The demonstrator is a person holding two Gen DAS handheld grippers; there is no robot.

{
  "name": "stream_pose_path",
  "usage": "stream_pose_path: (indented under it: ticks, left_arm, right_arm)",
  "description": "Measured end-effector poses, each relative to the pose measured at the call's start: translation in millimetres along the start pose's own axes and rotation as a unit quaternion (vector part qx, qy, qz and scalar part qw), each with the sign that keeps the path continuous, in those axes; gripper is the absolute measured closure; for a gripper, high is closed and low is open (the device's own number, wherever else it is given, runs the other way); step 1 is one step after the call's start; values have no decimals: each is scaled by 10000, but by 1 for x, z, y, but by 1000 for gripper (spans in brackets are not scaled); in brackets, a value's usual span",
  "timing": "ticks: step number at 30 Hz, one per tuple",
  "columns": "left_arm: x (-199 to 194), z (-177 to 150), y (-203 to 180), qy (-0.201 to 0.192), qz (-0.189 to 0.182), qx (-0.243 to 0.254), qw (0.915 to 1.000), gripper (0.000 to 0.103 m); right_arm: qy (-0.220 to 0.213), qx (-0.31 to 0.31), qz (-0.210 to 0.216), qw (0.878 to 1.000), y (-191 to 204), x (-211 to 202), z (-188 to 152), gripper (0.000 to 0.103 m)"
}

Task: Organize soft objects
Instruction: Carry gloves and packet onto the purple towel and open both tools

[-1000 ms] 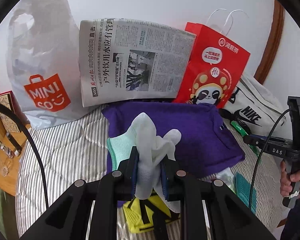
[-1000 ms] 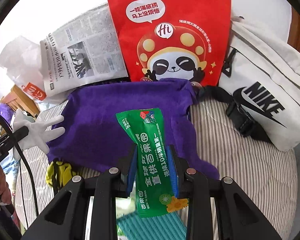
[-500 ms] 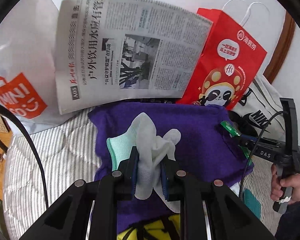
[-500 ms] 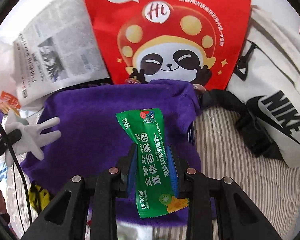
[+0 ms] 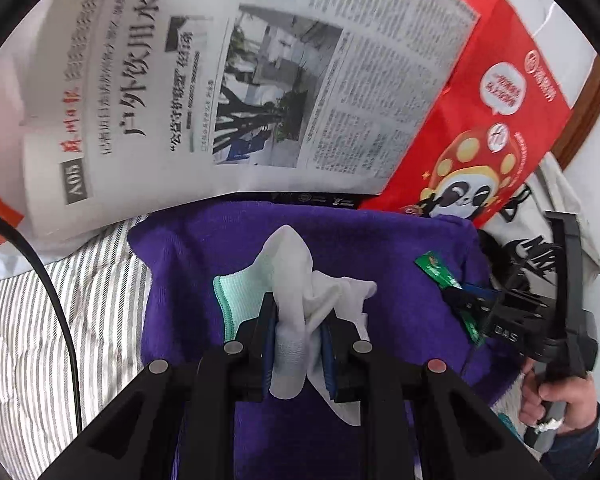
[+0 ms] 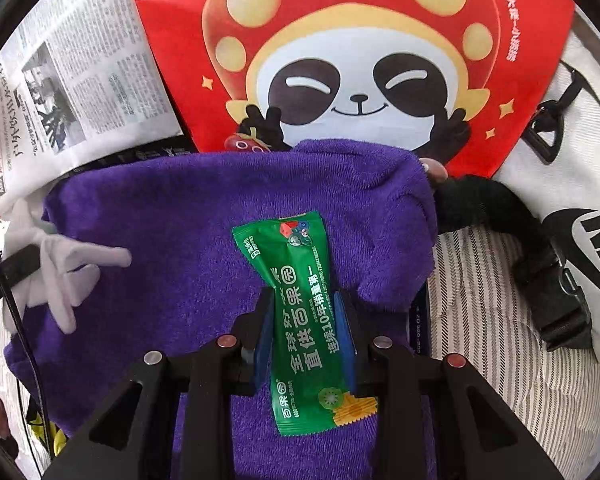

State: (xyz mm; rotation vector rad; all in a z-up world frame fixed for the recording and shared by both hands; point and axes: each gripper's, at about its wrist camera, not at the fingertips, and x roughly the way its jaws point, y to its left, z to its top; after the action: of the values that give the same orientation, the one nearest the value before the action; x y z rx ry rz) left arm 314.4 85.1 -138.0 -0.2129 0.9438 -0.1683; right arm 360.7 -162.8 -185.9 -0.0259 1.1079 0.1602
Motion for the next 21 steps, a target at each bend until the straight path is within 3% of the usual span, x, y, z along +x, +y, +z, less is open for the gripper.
stream_pose_path:
  ticks: [9,12,14,16,18,21]
  left_arm:
    - [31,-2,-4,360,519,290,9976,82]
    - [34,-5,-3,439,584,323,9968,82]
    - [35,-7,-3,502,600,336,9964,80]
    - [35,-8,-3,560,625,345,9959,75]
    - [31,-11,-2,600,655,327,9955,61]
    - [20,-17,0,530,682,367,9956,48]
  right_arm:
    - [95,-131,56,9999,5,7,3,65]
    - [93,-233,87,9996,6,10,2,57]
    - [111,-307,111,9994,8,10,1,45]
    - [128,-338,174,9992,8,9,-1,39]
    - [130,-381,198,9990,11,8,-3,35]
    - [98,-394,174,9990,17,2,-8,27]
